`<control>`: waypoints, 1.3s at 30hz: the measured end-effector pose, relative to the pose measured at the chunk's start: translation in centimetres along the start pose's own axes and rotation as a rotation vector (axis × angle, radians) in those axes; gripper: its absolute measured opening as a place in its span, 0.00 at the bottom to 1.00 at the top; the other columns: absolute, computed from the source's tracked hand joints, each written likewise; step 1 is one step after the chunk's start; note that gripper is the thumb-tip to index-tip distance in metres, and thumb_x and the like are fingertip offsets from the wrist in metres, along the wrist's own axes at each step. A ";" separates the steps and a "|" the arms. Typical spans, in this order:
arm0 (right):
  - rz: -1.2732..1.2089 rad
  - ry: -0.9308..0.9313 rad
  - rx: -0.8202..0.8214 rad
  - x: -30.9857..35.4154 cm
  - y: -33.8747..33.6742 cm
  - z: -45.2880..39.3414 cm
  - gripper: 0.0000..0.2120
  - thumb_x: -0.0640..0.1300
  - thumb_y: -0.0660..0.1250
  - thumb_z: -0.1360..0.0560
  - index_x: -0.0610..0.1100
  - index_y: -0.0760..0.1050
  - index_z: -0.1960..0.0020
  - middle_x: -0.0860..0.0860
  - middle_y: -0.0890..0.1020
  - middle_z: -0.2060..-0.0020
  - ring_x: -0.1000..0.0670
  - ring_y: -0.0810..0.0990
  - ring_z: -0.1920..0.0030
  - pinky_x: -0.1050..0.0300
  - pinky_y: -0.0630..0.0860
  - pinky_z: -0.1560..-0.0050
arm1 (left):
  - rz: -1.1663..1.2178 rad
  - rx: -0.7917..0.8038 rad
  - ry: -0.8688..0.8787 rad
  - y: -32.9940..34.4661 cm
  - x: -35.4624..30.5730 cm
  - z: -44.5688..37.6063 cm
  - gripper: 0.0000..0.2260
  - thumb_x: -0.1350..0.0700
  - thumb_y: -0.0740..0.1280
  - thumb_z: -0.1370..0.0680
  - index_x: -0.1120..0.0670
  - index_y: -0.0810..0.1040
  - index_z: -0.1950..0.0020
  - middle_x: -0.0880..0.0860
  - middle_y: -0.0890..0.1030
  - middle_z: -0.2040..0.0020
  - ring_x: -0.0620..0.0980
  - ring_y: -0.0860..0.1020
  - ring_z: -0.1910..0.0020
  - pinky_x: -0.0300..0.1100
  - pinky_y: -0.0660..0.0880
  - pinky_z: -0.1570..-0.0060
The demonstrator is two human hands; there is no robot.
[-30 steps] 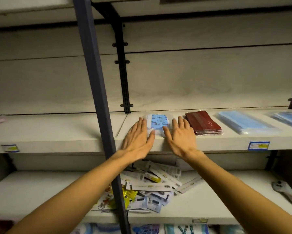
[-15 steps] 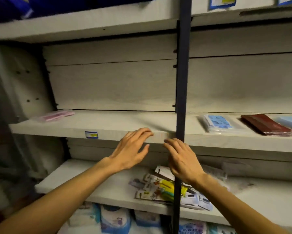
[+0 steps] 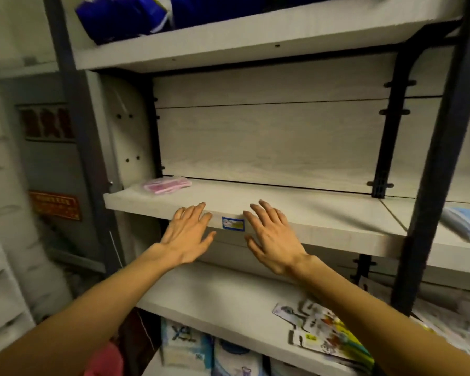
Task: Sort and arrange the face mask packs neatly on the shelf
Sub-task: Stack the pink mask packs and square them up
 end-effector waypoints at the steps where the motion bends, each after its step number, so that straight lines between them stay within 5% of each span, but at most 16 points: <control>1: -0.006 -0.005 -0.001 0.3 0.4 -1.5 0.30 0.58 0.53 0.19 0.46 0.56 0.21 0.45 0.59 0.21 0.44 0.51 0.20 0.46 0.51 0.22 | -0.027 0.007 0.002 0.5 1.2 -0.5 0.27 0.40 0.52 0.16 0.52 0.61 0.20 0.57 0.55 0.18 0.56 0.59 0.21 0.53 0.52 0.21; 14: -0.132 0.059 0.105 2.4 8.1 -23.2 0.40 0.60 0.55 0.18 0.42 0.39 0.19 0.43 0.53 0.20 0.41 0.49 0.20 0.44 0.52 0.22 | -0.011 -0.006 -0.072 5.2 16.8 -11.5 0.25 0.40 0.50 0.15 0.50 0.65 0.23 0.53 0.67 0.22 0.53 0.68 0.26 0.50 0.61 0.26; 20: -0.342 0.291 0.197 3.0 12.6 -28.8 0.34 0.59 0.59 0.22 0.41 0.59 0.23 0.40 0.74 0.33 0.39 0.72 0.34 0.47 0.69 0.35 | -0.020 0.017 -0.163 8.2 23.8 -16.7 0.28 0.36 0.48 0.17 0.51 0.65 0.24 0.54 0.71 0.26 0.54 0.73 0.31 0.51 0.69 0.32; 24: -0.501 0.499 0.191 2.4 14.2 -32.4 0.20 0.57 0.63 0.22 0.43 0.75 0.39 0.43 0.81 0.43 0.40 0.80 0.43 0.54 0.73 0.49 | -0.001 0.049 -0.237 10.4 28.1 -20.3 0.30 0.34 0.48 0.18 0.52 0.66 0.25 0.56 0.72 0.28 0.55 0.73 0.32 0.52 0.69 0.33; 26: -0.796 0.603 0.220 2.2 15.4 -34.2 0.14 0.52 0.68 0.24 0.41 0.77 0.54 0.42 0.82 0.53 0.43 0.83 0.59 0.61 0.73 0.64 | 0.048 0.065 -0.263 11.8 29.8 -21.7 0.30 0.34 0.48 0.18 0.52 0.67 0.25 0.56 0.72 0.28 0.55 0.72 0.32 0.53 0.69 0.32; 29: -1.239 0.771 0.286 3.1 16.5 -36.4 0.10 0.44 0.71 0.24 0.37 0.76 0.55 0.42 0.82 0.64 0.47 0.80 0.76 0.66 0.69 0.80 | 0.192 0.177 -0.320 14.4 31.7 -23.2 0.32 0.32 0.47 0.18 0.51 0.62 0.22 0.56 0.72 0.27 0.57 0.74 0.33 0.52 0.72 0.34; 32: -1.374 0.837 0.412 4.4 17.3 -38.0 0.09 0.44 0.67 0.22 0.39 0.77 0.46 0.44 0.83 0.71 0.50 0.79 0.78 0.68 0.68 0.79 | 0.351 0.288 -0.323 16.1 32.6 -24.0 0.35 0.27 0.51 0.22 0.45 0.58 0.21 0.55 0.77 0.32 0.57 0.81 0.44 0.51 0.80 0.43; 37: -1.439 0.959 0.569 4.8 18.4 -38.9 0.07 0.47 0.69 0.26 0.45 0.75 0.60 0.49 0.77 0.76 0.53 0.68 0.82 0.67 0.59 0.79 | 0.582 0.299 -0.383 17.0 34.3 -25.1 0.35 0.28 0.60 0.24 0.45 0.60 0.23 0.54 0.77 0.32 0.57 0.80 0.41 0.53 0.79 0.40; 39: -1.527 1.004 0.517 4.3 18.8 -39.3 0.02 0.44 0.71 0.27 0.46 0.79 0.56 0.50 0.78 0.73 0.54 0.68 0.80 0.65 0.58 0.79 | 0.801 0.313 -0.411 17.1 34.6 -25.4 0.33 0.34 0.66 0.23 0.49 0.63 0.24 0.52 0.78 0.35 0.54 0.80 0.42 0.48 0.79 0.45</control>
Point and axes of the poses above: each hand's wrist, its own z-axis away from the middle knuckle, its own y-axis out of the palm, x = y × z, the point moved 5 cm from there along -z, towards the middle knuckle
